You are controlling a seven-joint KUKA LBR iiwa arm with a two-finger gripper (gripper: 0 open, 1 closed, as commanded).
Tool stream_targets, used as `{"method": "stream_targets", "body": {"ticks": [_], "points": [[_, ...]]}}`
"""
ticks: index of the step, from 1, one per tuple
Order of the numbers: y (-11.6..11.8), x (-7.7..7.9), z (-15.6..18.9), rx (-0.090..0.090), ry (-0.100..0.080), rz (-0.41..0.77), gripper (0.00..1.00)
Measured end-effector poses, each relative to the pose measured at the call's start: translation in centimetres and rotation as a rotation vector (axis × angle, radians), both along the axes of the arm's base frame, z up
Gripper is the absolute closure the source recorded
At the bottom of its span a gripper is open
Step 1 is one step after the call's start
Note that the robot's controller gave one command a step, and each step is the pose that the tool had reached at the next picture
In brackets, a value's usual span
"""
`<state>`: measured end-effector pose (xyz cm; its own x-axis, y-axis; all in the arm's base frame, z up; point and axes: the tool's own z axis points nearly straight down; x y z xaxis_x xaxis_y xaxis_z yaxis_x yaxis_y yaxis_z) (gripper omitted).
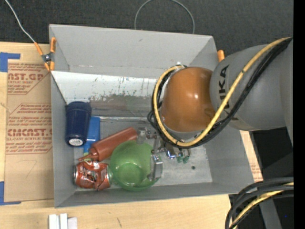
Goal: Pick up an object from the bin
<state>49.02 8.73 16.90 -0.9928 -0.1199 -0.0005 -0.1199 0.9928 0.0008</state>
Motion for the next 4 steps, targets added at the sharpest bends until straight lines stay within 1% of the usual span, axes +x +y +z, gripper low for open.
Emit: {"method": "stream_targets", "body": {"ticks": [1, 2, 3, 4], "points": [[1.7, 1.5, -3.7, 0.001, -0.001, 0.073, 0.0], [0.1, 3.8, -9.9, 0.001, -0.008, 0.133, 0.0], [-0.1, 1.3, -9.8, 0.003, -0.01, 0.17, 1.0], [-0.1, 1.3, -9.8, 0.003, -0.01, 0.17, 1.0]]}}
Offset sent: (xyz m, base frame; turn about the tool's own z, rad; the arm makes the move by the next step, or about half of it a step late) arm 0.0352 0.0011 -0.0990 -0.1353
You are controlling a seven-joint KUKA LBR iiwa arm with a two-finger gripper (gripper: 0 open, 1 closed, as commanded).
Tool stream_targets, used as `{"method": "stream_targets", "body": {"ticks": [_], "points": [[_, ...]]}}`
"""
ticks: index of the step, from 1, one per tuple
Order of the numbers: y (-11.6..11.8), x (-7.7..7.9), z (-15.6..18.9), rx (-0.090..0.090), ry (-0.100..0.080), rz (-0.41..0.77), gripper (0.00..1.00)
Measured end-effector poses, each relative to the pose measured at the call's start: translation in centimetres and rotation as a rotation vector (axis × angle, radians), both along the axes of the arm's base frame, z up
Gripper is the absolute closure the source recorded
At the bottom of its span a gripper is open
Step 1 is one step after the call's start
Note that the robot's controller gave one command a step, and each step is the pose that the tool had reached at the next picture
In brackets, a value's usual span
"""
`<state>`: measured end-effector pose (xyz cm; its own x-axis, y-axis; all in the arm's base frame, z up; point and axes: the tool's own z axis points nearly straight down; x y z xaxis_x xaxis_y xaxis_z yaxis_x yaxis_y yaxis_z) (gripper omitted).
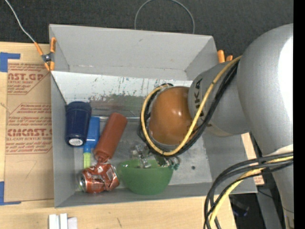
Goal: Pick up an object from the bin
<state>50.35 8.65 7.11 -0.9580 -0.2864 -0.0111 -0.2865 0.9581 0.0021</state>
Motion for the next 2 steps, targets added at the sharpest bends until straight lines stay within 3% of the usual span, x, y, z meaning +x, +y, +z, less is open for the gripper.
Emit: {"method": "stream_targets", "body": {"ticks": [1, 2], "points": [[-0.7, -0.5, 4.4, 0.001, -0.007, 0.036, 1.0], [0.2, 2.2, 8.2, 0.001, -0.01, 0.054, 1.0]]}}
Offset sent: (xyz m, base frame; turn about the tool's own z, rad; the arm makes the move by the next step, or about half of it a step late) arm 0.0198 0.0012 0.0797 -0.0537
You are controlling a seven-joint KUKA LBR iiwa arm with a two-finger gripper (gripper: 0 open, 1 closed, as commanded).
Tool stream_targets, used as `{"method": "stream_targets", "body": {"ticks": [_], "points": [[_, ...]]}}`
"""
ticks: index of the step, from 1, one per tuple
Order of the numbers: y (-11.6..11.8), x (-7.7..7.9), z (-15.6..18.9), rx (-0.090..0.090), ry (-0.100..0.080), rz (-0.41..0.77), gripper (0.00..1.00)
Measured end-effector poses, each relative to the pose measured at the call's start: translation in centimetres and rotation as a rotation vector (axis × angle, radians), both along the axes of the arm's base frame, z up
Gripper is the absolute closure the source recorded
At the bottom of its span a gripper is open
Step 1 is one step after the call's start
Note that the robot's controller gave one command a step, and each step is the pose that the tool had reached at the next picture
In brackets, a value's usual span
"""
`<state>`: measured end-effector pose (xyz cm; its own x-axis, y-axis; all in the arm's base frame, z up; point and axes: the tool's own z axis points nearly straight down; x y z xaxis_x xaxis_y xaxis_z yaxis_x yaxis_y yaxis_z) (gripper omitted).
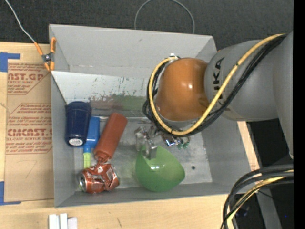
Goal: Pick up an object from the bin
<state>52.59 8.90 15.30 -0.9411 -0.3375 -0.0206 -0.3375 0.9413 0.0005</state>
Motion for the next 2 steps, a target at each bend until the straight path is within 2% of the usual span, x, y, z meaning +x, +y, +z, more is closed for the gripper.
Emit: {"method": "stream_targets", "body": {"ticks": [1, 2], "points": [[-0.5, -1.2, -2.8, 0.002, -0.002, 0.008, 1.0], [-0.2, -0.1, 6.0, -0.001, 0.002, 0.005, 1.0]]}}
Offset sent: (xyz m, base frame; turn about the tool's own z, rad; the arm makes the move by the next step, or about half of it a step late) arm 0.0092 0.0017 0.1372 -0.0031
